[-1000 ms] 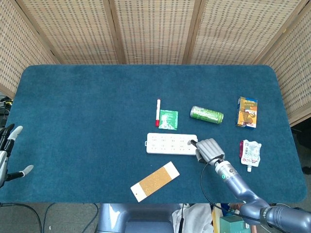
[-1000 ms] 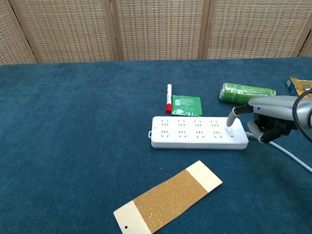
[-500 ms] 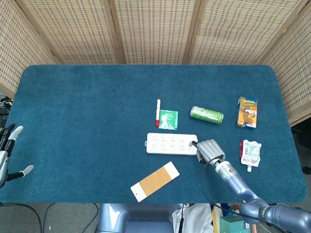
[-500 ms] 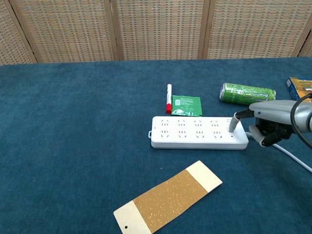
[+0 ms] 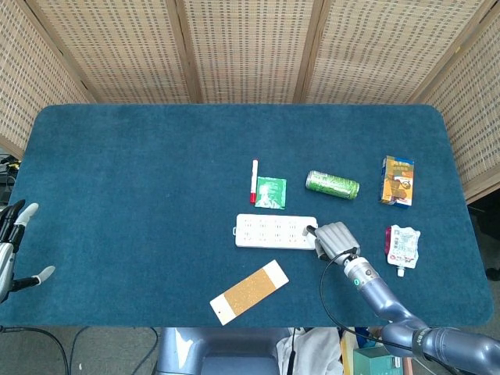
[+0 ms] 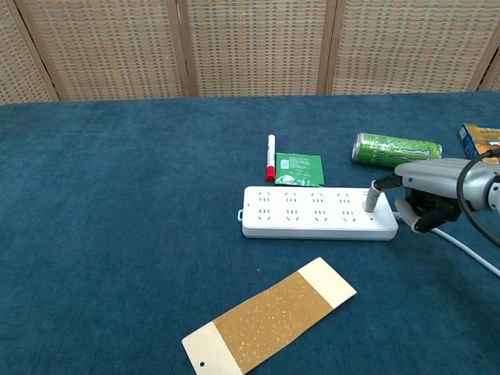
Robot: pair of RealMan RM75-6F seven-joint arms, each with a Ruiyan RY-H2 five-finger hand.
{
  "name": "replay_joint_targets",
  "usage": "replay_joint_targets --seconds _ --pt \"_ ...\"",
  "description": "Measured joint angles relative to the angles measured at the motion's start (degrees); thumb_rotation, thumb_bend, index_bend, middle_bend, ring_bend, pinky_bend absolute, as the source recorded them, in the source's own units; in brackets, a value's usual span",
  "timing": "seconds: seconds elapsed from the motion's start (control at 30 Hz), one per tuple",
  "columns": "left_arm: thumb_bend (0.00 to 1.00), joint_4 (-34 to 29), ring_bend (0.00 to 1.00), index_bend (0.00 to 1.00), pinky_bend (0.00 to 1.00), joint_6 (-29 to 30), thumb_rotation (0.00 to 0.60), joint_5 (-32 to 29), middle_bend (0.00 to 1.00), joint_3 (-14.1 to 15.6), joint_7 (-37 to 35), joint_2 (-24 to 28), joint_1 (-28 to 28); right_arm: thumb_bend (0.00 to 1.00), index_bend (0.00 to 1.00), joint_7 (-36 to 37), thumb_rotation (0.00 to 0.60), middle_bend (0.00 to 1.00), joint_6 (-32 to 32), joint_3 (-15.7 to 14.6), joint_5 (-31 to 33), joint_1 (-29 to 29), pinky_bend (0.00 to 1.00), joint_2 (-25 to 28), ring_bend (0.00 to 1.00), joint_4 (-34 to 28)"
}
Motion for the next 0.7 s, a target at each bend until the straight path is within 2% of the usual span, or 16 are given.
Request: replay_joint_targets --seconds 0.13,0.33,0.57,0.6,0.67,0.7 --pt "0.0 0.0 0.0 0.0 0.0 0.1 0.6 0.1 0.0 0.1 0.0 0.0 0.1 0.82 0.28 0.1 0.6 0.94 0.9 0.4 0.0 0.0 1.0 0.3 0.96 -0.5" --pt "0.0 0.0 0.0 0.0 0.0 0.4 0.6 0.3 0.0 0.1 -0.7 0.3 0.2 0.82 0.28 2.2 0.6 0.95 4.2 2.2 -2.4 -0.4 1.0 2.7 0.96 -4.7" --pt "0.0 0.1 0.0 0.0 0.0 0.6 0.6 1.1 0.0 0.4 -2.0 0.8 0.5 0.8 0.29 6.8 0.6 0.93 14.0 4.8 -9.5 -3.4 1.0 8.4 0.95 -12.2" --pt "0.0 0.2 0.0 0.0 0.0 0.8 0.6 1.2 0.0 0.4 -2.3 0.9 0.6 0.75 0.29 7.7 0.6 0.9 15.8 4.8 -10.8 -4.1 0.99 8.9 0.91 -12.8" --pt "0.0 0.3 0.0 0.0 0.0 0.9 0.6 1.6 0.0 0.6 -2.7 1.0 0.8 0.49 0.27 10.3 0.6 0.75 20.6 4.7 -14.2 -6.4 0.84 10.0 0.72 -13.7" --pt "0.0 0.3 0.0 0.0 0.0 1.1 0.6 2.0 0.0 0.8 -3.0 1.1 0.9 0.27 0.22 11.4 0.6 0.57 22.9 4.4 -15.8 -7.7 0.68 10.5 0.52 -13.9"
